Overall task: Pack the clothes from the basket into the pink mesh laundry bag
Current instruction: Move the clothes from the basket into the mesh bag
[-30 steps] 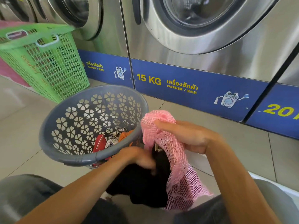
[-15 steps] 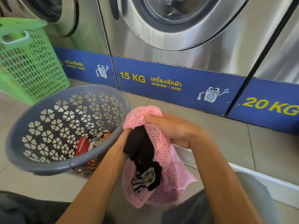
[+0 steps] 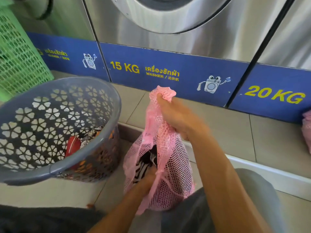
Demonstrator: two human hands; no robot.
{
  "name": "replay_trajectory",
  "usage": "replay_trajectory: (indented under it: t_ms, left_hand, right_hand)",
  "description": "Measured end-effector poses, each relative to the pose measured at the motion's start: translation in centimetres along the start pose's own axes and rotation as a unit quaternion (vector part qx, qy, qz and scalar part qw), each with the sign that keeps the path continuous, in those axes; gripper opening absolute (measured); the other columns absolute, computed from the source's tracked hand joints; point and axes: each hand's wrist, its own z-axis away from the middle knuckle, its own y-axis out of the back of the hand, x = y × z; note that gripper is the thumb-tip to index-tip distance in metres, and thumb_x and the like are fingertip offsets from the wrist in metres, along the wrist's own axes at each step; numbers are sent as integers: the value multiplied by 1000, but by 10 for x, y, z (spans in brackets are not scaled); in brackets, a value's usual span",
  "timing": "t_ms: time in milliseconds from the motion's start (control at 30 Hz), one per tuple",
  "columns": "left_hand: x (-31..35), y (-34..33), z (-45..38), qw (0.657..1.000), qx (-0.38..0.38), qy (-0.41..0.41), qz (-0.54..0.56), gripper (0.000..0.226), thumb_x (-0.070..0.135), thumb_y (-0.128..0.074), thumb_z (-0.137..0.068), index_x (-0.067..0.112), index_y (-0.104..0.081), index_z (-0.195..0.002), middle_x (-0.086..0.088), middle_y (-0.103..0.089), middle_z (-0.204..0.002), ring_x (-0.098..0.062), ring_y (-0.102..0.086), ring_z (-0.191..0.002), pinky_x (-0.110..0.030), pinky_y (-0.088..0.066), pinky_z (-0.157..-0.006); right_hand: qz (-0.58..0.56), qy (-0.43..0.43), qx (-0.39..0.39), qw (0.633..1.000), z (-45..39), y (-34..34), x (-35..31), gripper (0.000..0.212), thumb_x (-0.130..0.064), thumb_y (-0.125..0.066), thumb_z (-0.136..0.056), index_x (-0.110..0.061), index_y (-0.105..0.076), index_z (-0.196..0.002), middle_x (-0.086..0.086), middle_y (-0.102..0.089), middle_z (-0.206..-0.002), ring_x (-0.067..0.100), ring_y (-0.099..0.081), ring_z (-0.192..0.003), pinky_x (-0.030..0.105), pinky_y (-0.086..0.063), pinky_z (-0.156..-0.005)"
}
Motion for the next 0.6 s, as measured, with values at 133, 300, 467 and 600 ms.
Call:
replay_trajectory:
  t_ms: [133,300,467,600]
  left_hand:
    - [24,22,-9,960,-91,-39,-261,34,10,-50,-99,3,-49,-133,-11,-51,-136,-28,-51,-123,-31,-42,-101]
    - [88,66,18,927,-83,-133,-339,21,14,-51,-98,14,-64,-114,-1,-64,-119,-18,-59,-109,-32,-47,-95]
    - [126,128,53,953,20,-193,-233,30,9,-57,-91,29,-68,-109,8,-71,-114,-13,-66,-107,-31,-53,-92]
    - [132,167,68,950,131,-237,-153,41,-4,-52,-83,28,-69,-101,7,-74,-104,-16,-69,-104,-35,-55,-88]
  right_hand:
    - [-28,-5,-10,1000,-1,-9,-1,61,-65,-23,-93,-33,-39,-144,0,-52,-143,25,-51,-127,51,-39,-108]
    - [-72,5,-22,997,-4,-12,-3,40,-52,-26,-102,-25,-48,-122,2,-60,-124,20,-58,-109,35,-48,-90]
    - [-65,-4,-25,998,-1,-23,-6,47,-51,-29,-102,-26,-44,-138,1,-57,-134,21,-56,-117,34,-46,-90]
    - [-49,-8,-36,998,2,-38,-11,50,-53,-32,-101,-24,-41,-141,-2,-53,-135,21,-53,-122,38,-45,-99]
